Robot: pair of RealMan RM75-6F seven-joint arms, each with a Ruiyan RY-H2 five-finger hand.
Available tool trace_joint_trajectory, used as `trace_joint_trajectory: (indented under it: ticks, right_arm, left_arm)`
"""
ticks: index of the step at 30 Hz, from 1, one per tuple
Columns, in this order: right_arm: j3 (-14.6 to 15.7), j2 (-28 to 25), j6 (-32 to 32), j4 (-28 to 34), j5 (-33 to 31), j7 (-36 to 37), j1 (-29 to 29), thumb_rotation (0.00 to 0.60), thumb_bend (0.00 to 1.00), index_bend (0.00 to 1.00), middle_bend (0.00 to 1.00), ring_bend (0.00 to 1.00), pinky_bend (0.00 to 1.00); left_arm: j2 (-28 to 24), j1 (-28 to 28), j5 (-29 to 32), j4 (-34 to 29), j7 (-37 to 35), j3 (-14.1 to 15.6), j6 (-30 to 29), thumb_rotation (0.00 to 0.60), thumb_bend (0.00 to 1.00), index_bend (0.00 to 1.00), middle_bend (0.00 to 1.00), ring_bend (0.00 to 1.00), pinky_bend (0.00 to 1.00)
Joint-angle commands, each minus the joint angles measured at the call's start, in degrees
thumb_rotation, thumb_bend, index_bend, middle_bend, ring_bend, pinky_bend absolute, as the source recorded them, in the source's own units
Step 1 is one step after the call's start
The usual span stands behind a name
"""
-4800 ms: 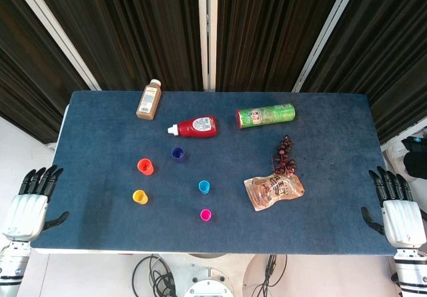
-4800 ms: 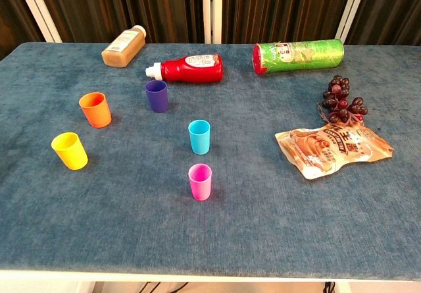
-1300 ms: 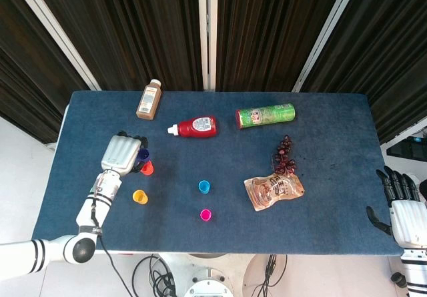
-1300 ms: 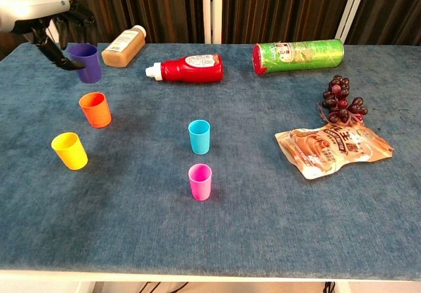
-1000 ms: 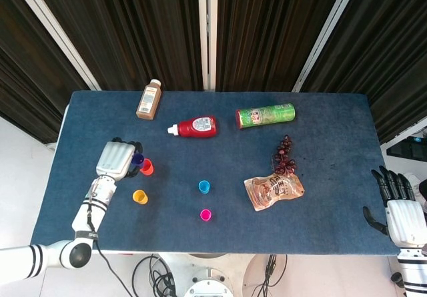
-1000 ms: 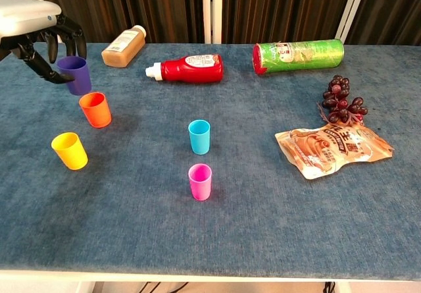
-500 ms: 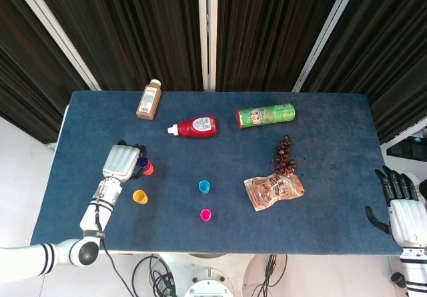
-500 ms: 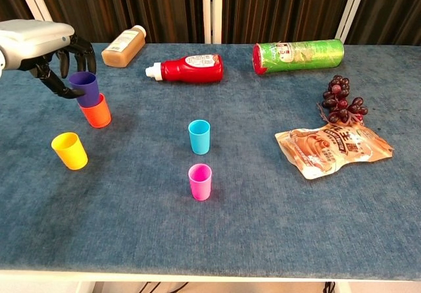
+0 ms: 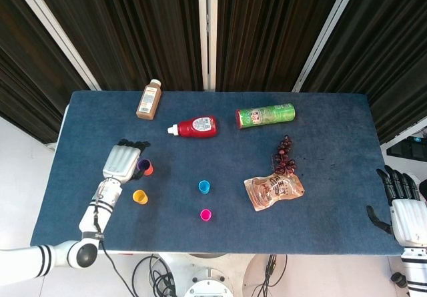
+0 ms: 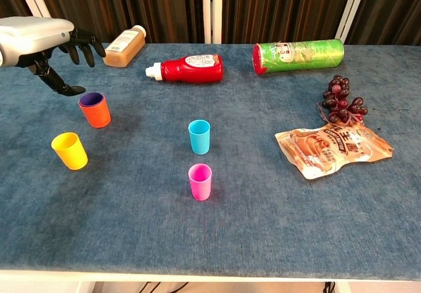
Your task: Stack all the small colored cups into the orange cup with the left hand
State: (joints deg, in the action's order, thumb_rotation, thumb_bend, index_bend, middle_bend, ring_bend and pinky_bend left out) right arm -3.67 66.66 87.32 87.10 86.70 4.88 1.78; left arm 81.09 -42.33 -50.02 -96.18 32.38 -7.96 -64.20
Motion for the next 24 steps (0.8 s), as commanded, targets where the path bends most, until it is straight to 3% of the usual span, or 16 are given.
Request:
trace_joint_trajectory:
  ticks: [1, 8, 12, 18, 24]
  right_arm:
    - [-0.07, -0.13, 0.12, 0.28, 0.14, -0.03, 0.06, 0.6, 0.27, 0.0, 0.0, 0.0, 0.0]
    - [-0.05, -0.89, 0.69, 0.86, 0.54, 0.22, -0.12, 0.6, 0.27, 0.0, 0.0, 0.0, 0.0]
    - [-0.16, -0.95, 0.39, 0.69, 0.27, 0.81, 0.0, 0.6, 0.27, 0.0, 0.0, 0.0, 0.0]
    - [0.52, -1.01, 0.11, 1.15, 1.44, 0.44, 0.23, 0.6, 0.27, 0.0, 0.0, 0.0, 0.0]
    - [0.72, -1.03, 0.38, 1.41, 1.63, 0.28, 0.06, 0.6, 0.27, 0.0, 0.0, 0.0, 0.0]
  left_arm:
    - [-1.72, 0.93, -1.24, -3.52, 0.54, 0.4, -1.63, 0.6, 0.28, 0.24, 0.27, 0.27, 0.25]
    - [-8.65, 5.04, -2.36, -14.11, 3.63, 5.49, -4.99, 0.6, 0.25, 0.25, 0.28, 0.27, 0.27]
    - [-10.1, 8.38, -4.43, -17.79, 2.52, 8.74, -7.06, 0.6, 0.25, 0.26, 0.28, 0.27, 0.25]
    - [-9.62, 11.04, -8.13, -18.18, 3.53, 12.36, -8.01, 0.6, 0.25, 0.26, 0.28, 0.27, 0.26]
    - [-5.1, 12.42, -11.66, -12.75, 1.39, 12.37, -7.69, 0.6, 0.25, 0.27, 0.28, 0.27, 0.27]
